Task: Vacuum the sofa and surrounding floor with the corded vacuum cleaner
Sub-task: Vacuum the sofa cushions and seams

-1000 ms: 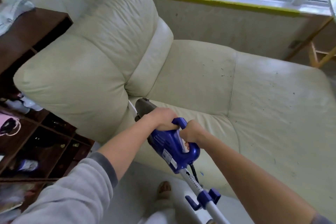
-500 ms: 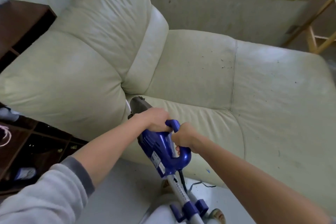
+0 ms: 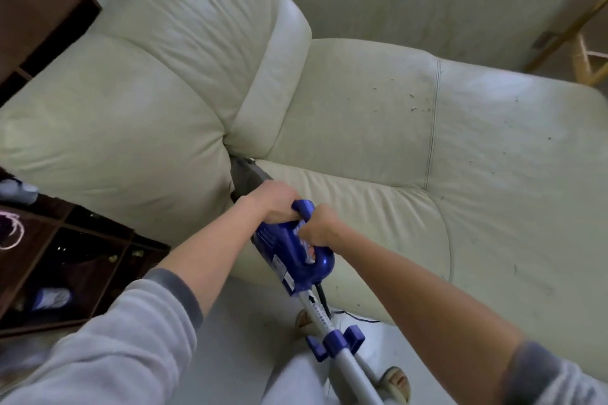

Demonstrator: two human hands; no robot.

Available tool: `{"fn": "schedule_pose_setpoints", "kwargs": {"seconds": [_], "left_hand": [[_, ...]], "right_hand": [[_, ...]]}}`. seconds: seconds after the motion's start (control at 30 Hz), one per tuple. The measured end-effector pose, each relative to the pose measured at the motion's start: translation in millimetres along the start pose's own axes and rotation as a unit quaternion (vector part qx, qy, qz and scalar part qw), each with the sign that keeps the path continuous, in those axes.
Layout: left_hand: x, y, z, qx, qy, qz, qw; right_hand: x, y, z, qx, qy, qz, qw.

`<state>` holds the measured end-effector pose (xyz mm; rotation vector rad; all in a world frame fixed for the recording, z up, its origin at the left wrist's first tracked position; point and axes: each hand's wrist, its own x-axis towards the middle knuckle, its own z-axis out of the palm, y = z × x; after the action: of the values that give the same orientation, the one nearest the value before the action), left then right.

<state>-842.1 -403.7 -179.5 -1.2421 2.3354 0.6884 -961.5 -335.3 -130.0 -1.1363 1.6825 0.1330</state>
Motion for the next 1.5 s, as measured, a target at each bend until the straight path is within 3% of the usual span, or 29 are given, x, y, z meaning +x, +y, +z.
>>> {"fn": "schedule_pose_setpoints", "kwargs": {"seconds": [0.6,1.03,1.33,1.5], "left_hand": [[-65.7,109.6,29.8,0.014,-0.02,-0.023,0.999],[-27.7,87.4,26.3,0.041,0.017,0.004,0.999],[-20.8,-3.8,13.6,-0.02,0.031,-0.044,0.998],[-5.7,2.7,18.9,-0.035,0.03,-0.039,0.998]], "right_hand": [[-78.2,95.4,18.5,0.025,-0.016,-0.013,0.999],[-40.2,84.4,-2.9,0.005,0.036,0.006,0.999],[-2.0,2.1,5.9,-0.018,-0.011,-0.027,0.999],[11.5,11.4,2.3,-0.037,0.005,-0.011,0.999]]}}
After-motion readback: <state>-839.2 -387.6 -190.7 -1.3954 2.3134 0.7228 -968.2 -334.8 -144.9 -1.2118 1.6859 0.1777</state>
